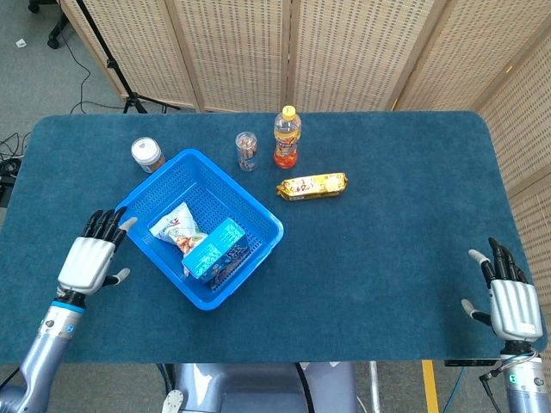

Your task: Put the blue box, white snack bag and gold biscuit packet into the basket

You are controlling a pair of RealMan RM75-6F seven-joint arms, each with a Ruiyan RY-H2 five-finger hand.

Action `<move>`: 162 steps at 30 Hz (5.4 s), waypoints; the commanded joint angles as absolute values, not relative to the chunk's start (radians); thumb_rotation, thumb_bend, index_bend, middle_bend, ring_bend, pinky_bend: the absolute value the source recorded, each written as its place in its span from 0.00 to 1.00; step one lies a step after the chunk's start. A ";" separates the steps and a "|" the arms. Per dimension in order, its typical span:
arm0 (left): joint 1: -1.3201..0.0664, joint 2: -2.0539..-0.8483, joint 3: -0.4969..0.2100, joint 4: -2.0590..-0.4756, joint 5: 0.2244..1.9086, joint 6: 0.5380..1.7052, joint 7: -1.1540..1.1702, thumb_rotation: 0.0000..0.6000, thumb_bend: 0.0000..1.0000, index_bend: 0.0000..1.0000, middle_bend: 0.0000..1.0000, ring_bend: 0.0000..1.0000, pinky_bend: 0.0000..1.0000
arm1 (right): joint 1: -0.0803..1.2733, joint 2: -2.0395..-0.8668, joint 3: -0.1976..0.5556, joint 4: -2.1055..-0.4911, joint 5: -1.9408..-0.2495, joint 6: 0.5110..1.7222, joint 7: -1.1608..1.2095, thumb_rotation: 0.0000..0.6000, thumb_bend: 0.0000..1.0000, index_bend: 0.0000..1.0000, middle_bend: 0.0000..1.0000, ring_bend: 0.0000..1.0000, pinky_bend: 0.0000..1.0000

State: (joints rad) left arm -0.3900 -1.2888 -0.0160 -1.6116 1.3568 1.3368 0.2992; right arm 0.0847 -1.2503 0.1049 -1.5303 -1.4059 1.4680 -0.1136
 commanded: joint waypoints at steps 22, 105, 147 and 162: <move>-0.278 -1.345 -0.007 -1.507 1.320 1.347 0.299 1.00 0.21 0.00 0.00 0.00 0.00 | 0.282 -1.340 0.168 -1.503 -1.418 1.282 -0.321 1.00 0.18 0.18 0.00 0.00 0.22; -0.315 -1.418 -0.068 -1.316 1.203 1.094 0.159 1.00 0.24 0.00 0.00 0.00 0.00 | 1.035 -1.955 0.258 -0.444 -1.216 0.598 -0.105 1.00 0.28 0.46 0.32 0.27 0.39; -0.294 -1.370 -0.057 -1.410 1.286 1.173 0.130 1.00 0.25 0.00 0.00 0.00 0.00 | 0.922 -1.629 0.330 -1.062 -1.127 0.909 -0.492 1.00 0.39 0.59 0.38 0.34 0.48; -0.287 -1.348 -0.038 -1.448 1.335 1.193 0.118 1.00 0.25 0.00 0.00 0.00 0.00 | 0.913 -1.426 0.371 -1.684 -1.026 1.119 -0.861 1.00 0.39 0.60 0.38 0.34 0.48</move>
